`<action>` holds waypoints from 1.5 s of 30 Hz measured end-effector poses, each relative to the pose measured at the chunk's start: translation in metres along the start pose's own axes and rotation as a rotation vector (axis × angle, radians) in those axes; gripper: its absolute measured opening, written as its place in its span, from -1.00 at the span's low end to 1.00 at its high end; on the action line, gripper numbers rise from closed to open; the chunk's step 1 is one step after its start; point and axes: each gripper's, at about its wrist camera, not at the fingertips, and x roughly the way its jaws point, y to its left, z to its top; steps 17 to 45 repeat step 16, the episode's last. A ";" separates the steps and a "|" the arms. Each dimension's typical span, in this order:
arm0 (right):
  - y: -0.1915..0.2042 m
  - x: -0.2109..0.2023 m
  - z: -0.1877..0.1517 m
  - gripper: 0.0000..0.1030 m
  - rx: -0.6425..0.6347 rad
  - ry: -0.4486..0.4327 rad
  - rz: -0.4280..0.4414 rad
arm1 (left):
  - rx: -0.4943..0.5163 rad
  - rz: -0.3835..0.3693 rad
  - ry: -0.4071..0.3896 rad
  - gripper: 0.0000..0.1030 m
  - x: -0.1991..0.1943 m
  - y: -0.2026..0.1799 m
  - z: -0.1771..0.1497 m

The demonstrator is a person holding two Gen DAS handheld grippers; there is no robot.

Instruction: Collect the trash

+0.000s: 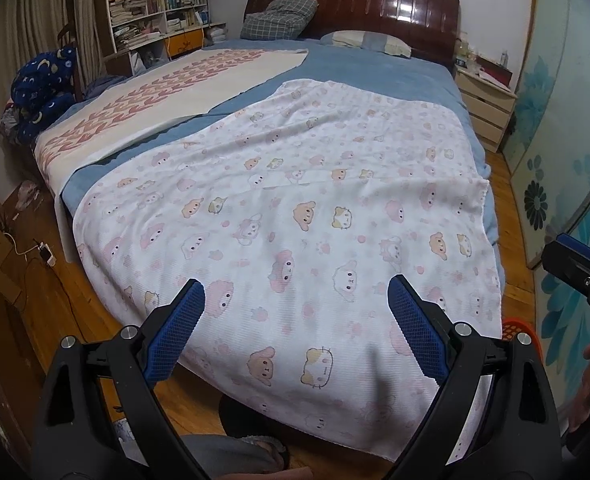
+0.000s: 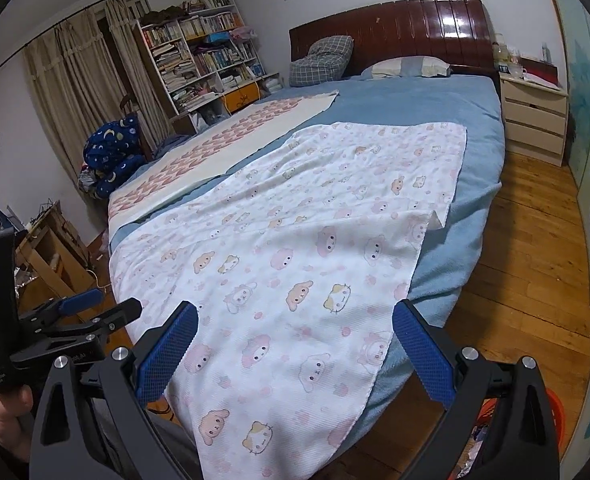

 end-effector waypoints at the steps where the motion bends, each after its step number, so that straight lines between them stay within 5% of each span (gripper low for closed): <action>1: 0.000 0.001 0.000 0.87 0.001 0.001 0.002 | -0.003 0.002 -0.002 0.79 -0.001 0.001 0.000; 9: 0.003 0.004 -0.001 0.87 -0.008 0.007 0.002 | -0.030 -0.048 0.003 0.79 0.000 0.004 0.000; 45: 0.002 0.006 -0.001 0.87 0.000 0.009 0.003 | -0.019 -0.007 0.023 0.79 0.003 0.001 -0.003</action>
